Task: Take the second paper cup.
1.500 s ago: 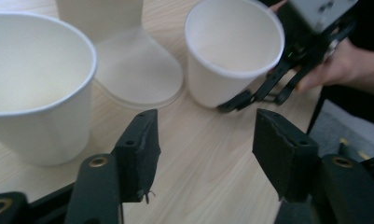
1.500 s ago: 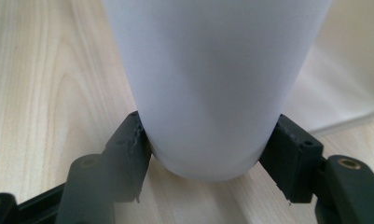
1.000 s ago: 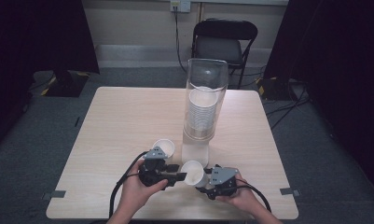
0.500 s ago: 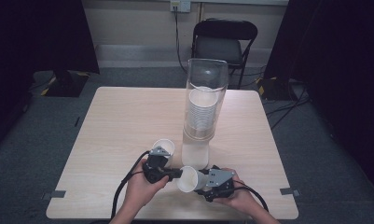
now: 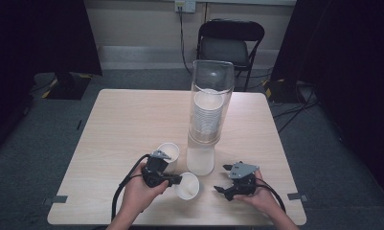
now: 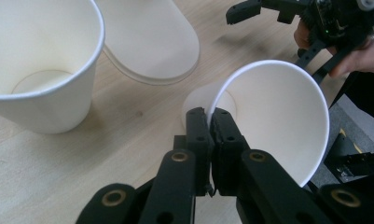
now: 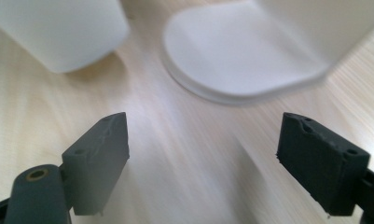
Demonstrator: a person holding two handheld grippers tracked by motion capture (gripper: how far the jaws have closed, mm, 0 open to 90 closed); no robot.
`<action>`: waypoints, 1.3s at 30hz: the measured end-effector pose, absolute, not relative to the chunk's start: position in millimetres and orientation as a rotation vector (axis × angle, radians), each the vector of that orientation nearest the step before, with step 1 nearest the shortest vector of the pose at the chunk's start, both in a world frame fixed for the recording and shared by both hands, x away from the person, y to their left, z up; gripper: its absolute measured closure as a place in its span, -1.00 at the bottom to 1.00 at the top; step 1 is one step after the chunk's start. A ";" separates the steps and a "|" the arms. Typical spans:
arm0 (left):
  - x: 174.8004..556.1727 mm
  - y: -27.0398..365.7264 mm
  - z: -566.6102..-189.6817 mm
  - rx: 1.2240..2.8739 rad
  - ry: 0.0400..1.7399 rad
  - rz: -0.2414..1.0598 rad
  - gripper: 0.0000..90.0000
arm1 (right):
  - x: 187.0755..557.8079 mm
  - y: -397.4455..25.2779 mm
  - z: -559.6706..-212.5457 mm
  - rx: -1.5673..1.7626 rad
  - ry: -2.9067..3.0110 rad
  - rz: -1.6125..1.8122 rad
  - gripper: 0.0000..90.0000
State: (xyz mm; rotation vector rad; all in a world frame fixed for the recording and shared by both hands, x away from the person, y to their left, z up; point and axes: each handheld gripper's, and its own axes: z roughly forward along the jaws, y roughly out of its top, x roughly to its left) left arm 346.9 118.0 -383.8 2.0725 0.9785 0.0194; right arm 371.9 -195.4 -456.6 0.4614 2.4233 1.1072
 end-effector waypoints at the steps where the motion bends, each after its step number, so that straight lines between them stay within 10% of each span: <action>1: 347.5 117.7 -384.0 2.067 0.975 0.018 0.92 | 373.2 -198.1 -456.9 0.486 2.411 1.098 -0.64; 21: 325.7 163.9 -394.6 2.013 0.708 0.175 -0.31 | 385.2 -228.8 -455.3 0.682 2.388 1.102 -0.68; 39: 340.9 250.1 -453.2 2.042 0.882 0.269 -0.54 | 382.5 -257.5 -455.4 0.797 2.388 1.054 -0.68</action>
